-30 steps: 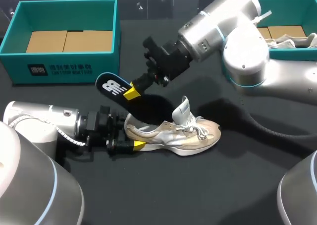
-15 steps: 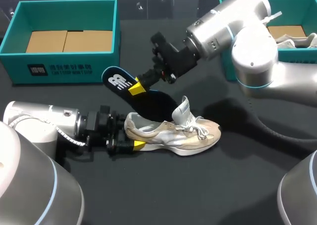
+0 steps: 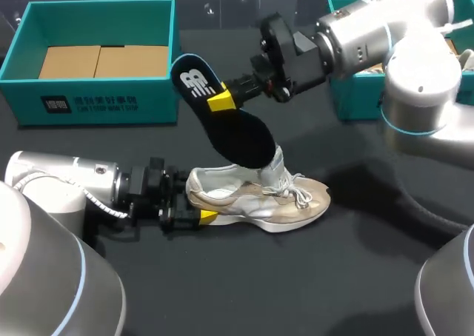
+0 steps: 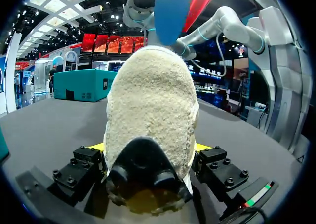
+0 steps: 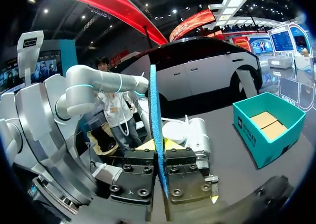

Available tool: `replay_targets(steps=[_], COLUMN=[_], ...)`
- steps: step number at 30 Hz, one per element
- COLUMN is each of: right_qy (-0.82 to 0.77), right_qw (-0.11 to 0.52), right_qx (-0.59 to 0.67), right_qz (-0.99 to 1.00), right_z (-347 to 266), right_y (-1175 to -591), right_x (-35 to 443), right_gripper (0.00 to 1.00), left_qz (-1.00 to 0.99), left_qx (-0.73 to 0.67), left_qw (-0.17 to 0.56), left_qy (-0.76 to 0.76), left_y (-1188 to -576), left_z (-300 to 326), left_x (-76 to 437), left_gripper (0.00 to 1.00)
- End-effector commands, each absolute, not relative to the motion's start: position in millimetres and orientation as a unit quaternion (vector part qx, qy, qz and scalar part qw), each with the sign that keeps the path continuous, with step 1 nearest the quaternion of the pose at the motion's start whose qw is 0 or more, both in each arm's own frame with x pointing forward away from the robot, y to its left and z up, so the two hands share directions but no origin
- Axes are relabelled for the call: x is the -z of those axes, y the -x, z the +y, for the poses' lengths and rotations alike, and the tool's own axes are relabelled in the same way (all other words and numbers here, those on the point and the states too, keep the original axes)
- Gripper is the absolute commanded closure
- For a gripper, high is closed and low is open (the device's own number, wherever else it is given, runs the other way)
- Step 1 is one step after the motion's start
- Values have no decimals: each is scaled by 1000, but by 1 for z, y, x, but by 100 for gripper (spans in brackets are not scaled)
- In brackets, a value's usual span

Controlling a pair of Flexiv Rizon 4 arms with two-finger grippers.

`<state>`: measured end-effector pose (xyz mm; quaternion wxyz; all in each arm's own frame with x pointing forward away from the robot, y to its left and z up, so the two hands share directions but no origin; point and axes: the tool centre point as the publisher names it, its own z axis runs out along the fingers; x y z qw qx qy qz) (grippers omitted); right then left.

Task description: Take the shoe out of the shoebox, open the shoe tongue, remove and reinsert the insole, then place the shoe into the shoebox

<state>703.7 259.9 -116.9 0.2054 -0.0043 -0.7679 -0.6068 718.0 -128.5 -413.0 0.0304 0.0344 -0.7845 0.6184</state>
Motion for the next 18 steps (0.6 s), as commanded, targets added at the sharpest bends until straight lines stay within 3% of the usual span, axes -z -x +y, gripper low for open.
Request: replay_targets(steps=[1,11,18], right_qy=[69,69,96], right_qw=[163,163,127], right_qx=[615,615,687], right_qz=[-768,-768,-709], right_z=[239,239,205], right_y=[-672,-672,-653], right_x=[116,116,94], right_gripper=[100,100,100], left_qz=[-785,-785,-785], left_qx=[-618,-618,-618], left_qw=[30,30,30], left_qy=[-35,-35,-35], left_y=[-715,-715,-715], left_z=[-128,-128,-128], left_x=[417,417,417], left_gripper=[100,100,100])
